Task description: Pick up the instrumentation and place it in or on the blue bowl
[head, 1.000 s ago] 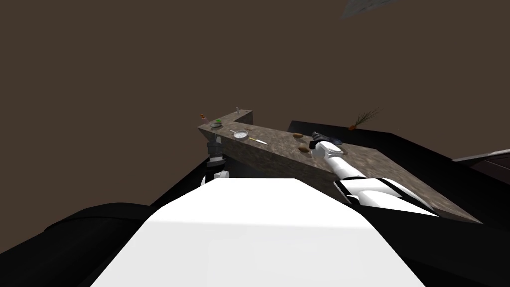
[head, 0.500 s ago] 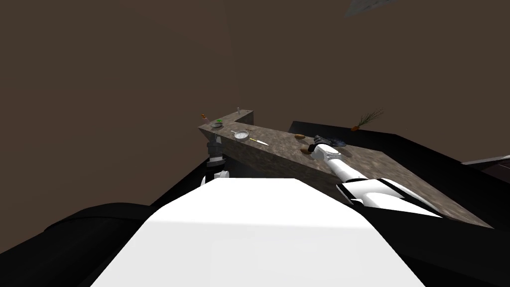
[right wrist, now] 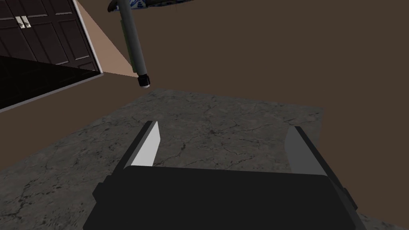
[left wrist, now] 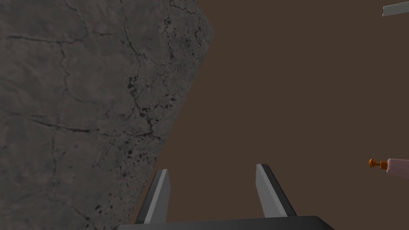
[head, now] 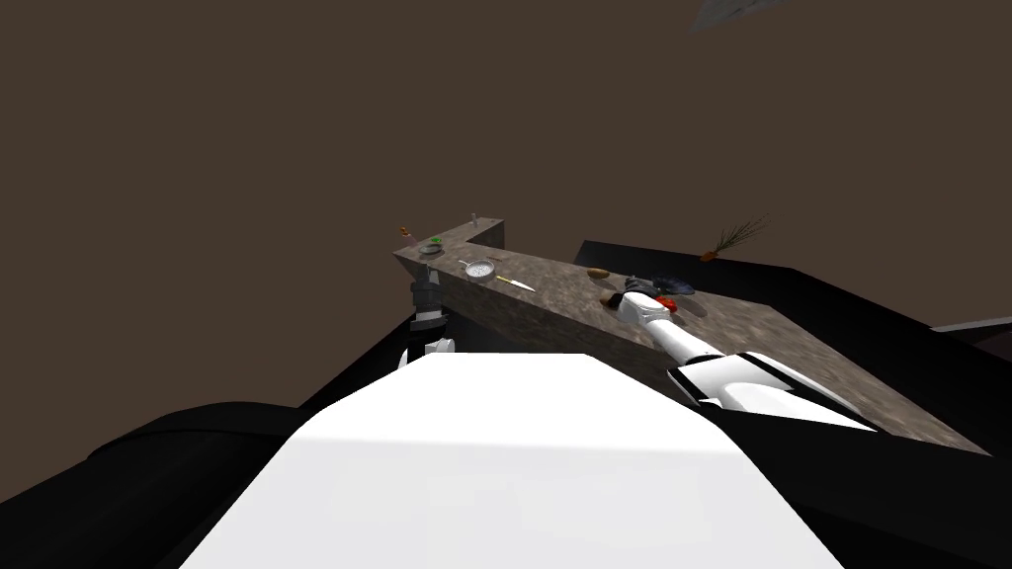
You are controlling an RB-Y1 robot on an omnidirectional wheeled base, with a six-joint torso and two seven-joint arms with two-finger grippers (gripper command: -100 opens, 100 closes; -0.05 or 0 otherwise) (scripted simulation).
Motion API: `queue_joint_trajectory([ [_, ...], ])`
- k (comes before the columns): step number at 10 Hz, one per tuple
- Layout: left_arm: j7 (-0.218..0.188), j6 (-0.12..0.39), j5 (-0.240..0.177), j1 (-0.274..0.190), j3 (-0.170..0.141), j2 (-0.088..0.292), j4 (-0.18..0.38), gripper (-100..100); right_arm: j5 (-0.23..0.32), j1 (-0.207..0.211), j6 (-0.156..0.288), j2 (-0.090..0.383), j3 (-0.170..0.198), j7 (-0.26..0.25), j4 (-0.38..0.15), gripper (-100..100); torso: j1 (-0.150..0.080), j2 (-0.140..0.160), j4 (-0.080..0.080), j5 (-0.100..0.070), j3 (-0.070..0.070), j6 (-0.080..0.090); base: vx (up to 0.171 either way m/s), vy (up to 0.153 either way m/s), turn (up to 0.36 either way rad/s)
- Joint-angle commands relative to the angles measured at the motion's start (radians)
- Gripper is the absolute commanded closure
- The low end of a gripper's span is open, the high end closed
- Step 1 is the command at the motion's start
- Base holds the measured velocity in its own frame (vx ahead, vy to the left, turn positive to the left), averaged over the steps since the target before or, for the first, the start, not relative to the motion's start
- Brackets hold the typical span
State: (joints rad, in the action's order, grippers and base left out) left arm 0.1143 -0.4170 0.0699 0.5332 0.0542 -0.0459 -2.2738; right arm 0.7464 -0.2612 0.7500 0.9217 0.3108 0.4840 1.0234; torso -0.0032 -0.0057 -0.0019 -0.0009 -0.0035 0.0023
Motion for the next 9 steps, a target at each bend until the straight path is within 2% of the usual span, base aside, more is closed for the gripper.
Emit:
queue_joint_trajectory([
  [1,0.000,0.000,0.000,0.000,0.000,0.000,0.000,0,-0.004,0.014,0.029,0.006,0.014,0.016,0.008,-100,0.000,0.000,0.000,0.000,0.000,0.000,0.050,0.015,0.007],
  [4,0.000,0.000,0.000,0.000,0.000,0.000,0.000,0,0.019,0.044,0.138,-0.003,0.101,0.103,-0.031,-100,0.000,-0.002,0.000,0.000,-0.001,0.000,0.088,0.013,0.005],
  [5,0.000,0.000,0.000,0.000,0.000,0.000,0.000,0,0.019,0.044,0.138,-0.003,0.101,0.103,-0.031,-100,0.000,-0.003,-0.001,0.000,-0.002,0.000,0.072,0.025,-0.001],
  [9,0.000,0.000,0.000,0.000,0.000,0.000,0.000,0,0.041,0.078,0.234,-0.034,0.182,0.174,-0.069,-100,0.001,-0.002,0.000,0.000,-0.001,0.000,0.083,0.023,-0.003],
])
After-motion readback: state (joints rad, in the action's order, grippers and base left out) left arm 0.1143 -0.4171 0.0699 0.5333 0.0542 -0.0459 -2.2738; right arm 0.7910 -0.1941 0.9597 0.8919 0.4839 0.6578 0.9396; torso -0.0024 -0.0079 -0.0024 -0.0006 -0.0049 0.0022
